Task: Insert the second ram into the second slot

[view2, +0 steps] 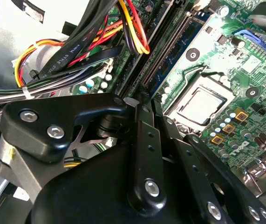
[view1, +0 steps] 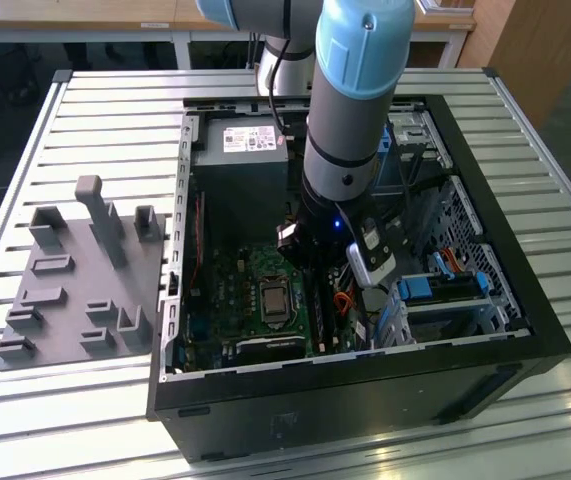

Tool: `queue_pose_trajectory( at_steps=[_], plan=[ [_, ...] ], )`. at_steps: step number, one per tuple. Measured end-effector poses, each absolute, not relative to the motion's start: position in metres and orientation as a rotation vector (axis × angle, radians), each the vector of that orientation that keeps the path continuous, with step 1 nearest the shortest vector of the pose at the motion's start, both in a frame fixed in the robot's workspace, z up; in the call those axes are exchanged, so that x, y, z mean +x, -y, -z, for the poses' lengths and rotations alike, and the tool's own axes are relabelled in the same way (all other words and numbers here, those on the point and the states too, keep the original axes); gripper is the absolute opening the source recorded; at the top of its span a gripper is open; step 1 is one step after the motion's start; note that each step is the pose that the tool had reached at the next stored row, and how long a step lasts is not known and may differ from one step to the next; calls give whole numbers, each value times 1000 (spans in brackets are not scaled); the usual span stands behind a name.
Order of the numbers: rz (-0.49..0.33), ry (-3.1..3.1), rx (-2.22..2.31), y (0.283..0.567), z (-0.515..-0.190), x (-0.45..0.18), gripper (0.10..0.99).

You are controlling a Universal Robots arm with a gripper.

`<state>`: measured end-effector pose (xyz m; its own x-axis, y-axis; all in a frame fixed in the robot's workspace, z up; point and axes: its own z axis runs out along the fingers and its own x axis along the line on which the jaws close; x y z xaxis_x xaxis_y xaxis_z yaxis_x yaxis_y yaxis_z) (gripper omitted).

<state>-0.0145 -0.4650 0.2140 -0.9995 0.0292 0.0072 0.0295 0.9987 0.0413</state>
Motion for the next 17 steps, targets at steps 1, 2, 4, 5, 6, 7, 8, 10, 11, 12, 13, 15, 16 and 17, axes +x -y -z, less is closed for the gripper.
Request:
queue_pose_trajectory(
  at_steps=[1,2,4,5,6,7,8,10,11,12,13,15,16,17],
  plan=[
    [65,3134,-46,465,-214,-14,137],
    [65,3134,-46,465,-214,-14,137],
    [65,3134,-44,464,-214,-14,137],
    [65,3134,-43,464,-214,-14,137],
    [65,3134,-43,464,-214,-14,137],
    [65,3134,-43,464,-214,-14,137],
    [65,3134,-43,464,-213,-14,137],
    [65,3132,-43,464,-212,-14,137],
    [65,3131,-43,464,-211,-14,137],
    [65,3129,-43,464,-211,-14,137],
    [64,3128,-43,464,-210,-14,137],
    [64,3126,-43,464,-209,-15,137],
    [63,3125,-43,464,-209,-15,137],
    [64,3125,-43,464,-209,-15,137]
  ],
)
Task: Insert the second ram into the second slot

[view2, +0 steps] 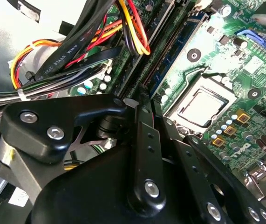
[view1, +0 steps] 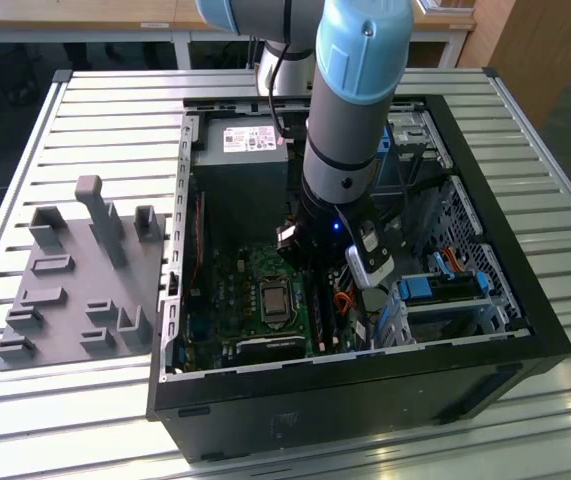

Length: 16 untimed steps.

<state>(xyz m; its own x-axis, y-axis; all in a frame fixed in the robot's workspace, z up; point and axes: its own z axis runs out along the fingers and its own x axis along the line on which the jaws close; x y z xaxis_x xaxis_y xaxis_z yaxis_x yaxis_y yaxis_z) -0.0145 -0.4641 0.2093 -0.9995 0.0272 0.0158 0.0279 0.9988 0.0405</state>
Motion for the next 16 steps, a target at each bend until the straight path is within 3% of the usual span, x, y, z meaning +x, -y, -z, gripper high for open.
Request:
queue_pose_trajectory(
  at_steps=[16],
  plan=[
    [32,3125,-43,464,-213,-14,137]
  ],
)
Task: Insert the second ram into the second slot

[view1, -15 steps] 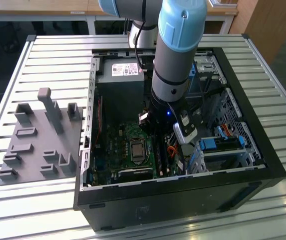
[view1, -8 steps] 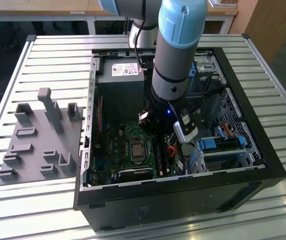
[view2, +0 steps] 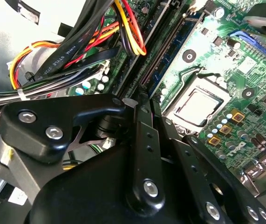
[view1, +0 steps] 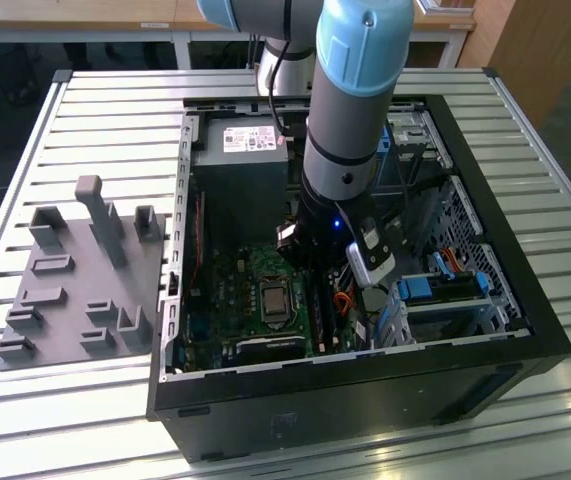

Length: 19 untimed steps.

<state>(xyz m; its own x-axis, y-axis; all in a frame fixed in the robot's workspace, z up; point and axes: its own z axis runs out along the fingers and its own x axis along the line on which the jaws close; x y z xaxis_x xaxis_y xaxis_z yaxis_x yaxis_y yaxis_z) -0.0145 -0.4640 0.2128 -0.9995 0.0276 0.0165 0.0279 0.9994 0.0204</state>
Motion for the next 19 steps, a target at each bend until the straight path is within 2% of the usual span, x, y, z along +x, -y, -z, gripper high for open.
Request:
queue_pose_trajectory(
  at_steps=[19],
  plan=[
    [33,3125,-44,462,-210,-14,137]
  ],
)
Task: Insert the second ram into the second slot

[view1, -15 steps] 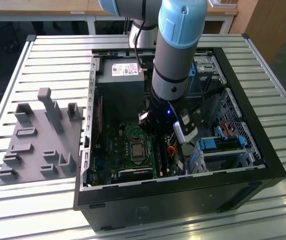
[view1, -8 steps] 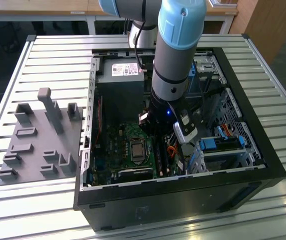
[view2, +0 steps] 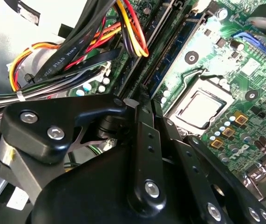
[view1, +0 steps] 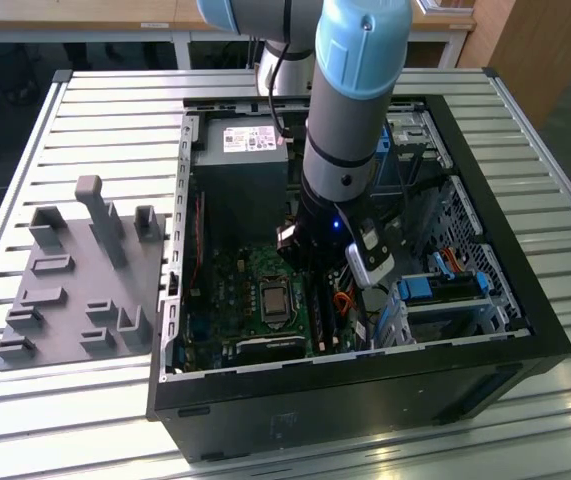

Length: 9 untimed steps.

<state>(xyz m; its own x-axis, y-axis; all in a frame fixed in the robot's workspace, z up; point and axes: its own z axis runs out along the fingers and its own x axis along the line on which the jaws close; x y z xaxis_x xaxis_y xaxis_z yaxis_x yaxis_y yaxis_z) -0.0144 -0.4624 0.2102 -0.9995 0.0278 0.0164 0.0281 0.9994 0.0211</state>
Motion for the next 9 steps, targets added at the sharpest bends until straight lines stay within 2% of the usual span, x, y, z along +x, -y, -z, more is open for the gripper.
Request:
queue_pose_trajectory(
  at_steps=[9],
  plan=[
    [32,3125,-61,463,-211,-13,137]
  ],
)
